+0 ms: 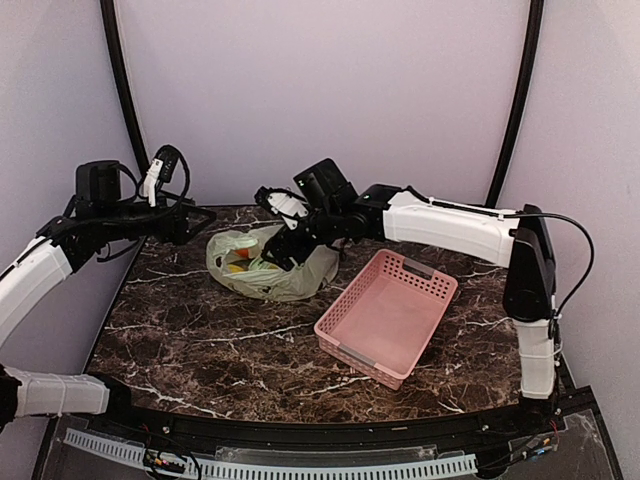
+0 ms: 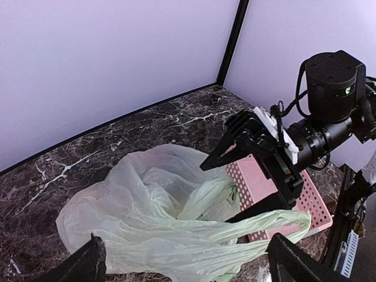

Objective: Untie the knot of the plastic bag and take out the fruit
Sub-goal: Adjust the bag opening for the takeout bag.

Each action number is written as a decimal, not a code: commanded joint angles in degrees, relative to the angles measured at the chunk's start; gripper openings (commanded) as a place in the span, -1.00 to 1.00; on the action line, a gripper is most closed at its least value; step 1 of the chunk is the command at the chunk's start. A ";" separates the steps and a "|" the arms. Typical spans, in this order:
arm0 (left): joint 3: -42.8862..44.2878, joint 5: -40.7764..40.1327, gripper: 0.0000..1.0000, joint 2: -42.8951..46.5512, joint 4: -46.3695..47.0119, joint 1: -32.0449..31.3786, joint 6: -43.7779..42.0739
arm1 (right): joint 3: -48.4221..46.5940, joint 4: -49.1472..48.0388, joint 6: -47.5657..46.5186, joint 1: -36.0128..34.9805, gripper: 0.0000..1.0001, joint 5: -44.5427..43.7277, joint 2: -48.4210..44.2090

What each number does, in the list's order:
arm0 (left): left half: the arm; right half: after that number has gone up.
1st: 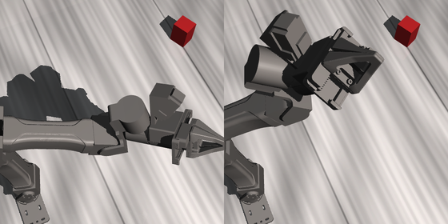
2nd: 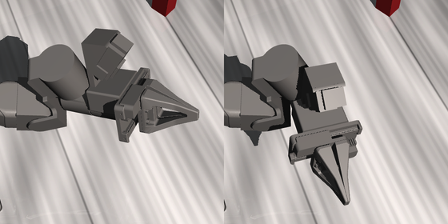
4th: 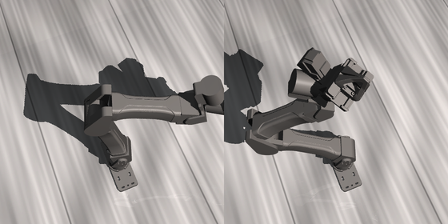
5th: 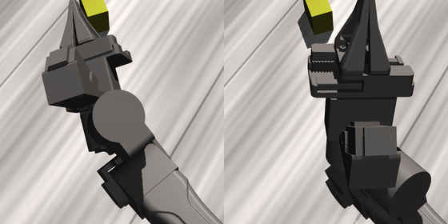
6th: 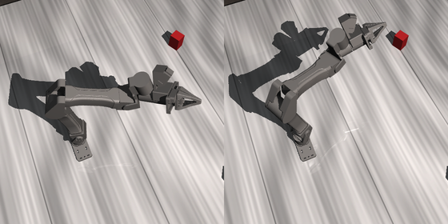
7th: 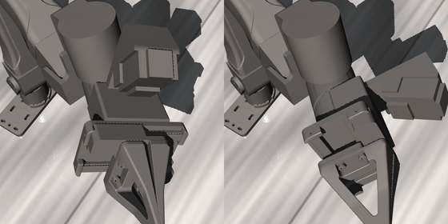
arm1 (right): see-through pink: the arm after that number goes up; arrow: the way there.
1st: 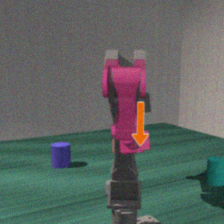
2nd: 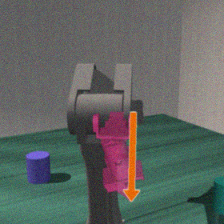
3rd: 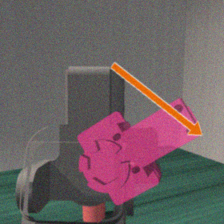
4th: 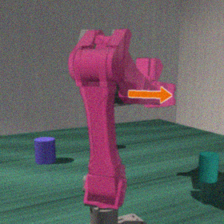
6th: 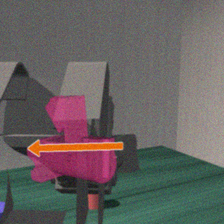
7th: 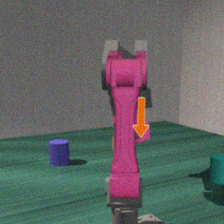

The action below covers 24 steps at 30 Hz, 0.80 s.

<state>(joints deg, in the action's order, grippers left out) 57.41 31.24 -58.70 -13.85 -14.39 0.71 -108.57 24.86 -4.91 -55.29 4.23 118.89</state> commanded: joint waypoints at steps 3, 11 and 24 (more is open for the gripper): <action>2.98 9.87 0.90 -3.93 -0.67 -0.34 -2.51 | -7.97 4.08 -5.48 0.00 0.79 -3.54 4.45; 5.22 4.96 0.93 -6.61 -2.59 -7.71 -9.15 | -12.39 4.26 -3.79 0.01 0.84 -0.94 7.32; 4.90 0.37 0.97 -8.12 -6.10 -13.93 -16.81 | -14.16 4.67 -2.50 0.09 0.88 -0.32 8.90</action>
<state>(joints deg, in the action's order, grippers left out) 62.11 34.09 -66.26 -17.02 -26.70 -12.38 -120.66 29.91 -8.56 -55.29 3.20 126.96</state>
